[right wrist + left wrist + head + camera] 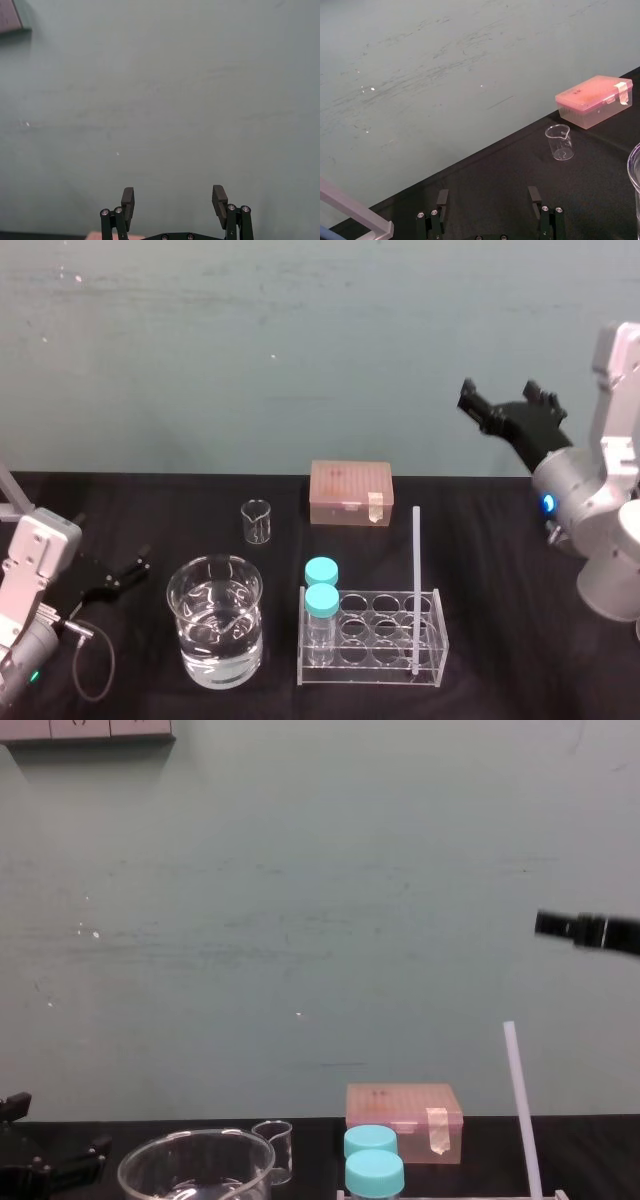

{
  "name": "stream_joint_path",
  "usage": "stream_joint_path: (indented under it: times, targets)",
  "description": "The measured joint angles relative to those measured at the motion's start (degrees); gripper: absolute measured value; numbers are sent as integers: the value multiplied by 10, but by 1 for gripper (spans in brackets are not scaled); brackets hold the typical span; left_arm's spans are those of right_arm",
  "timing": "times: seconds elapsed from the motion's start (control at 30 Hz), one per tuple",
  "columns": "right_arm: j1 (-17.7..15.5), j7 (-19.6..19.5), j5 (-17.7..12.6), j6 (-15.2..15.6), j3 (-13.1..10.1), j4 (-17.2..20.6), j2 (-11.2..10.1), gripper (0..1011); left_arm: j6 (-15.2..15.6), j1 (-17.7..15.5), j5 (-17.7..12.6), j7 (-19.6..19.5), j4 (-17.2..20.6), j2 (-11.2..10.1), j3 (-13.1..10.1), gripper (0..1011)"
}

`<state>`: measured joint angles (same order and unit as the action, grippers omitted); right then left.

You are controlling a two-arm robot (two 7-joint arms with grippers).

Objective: Pick up the stirring rod with one hand, then place it down.

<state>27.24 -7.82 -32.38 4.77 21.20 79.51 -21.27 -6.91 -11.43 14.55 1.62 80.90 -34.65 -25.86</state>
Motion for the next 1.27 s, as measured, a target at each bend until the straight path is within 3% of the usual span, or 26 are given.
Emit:
stream_joint_path:
  times: [0.1, 0.3, 0.5, 1.27]
  targets:
    - [-3, 14, 8, -17, 7, -23, 4, 1000, 0, 0, 0, 0, 0, 0, 0, 1005]
    - [-12, 81, 8, -50, 17, -64, 8, 1000, 0, 0, 0, 0, 0, 0, 0, 1005]
    - [-24, 112, 7, -61, 10, -54, 2, 1000, 0, 0, 0, 0, 0, 0, 0, 1005]
    - [-22, 111, 6, -61, 12, -58, 3, 1000, 0, 0, 0, 0, 0, 0, 0, 1005]
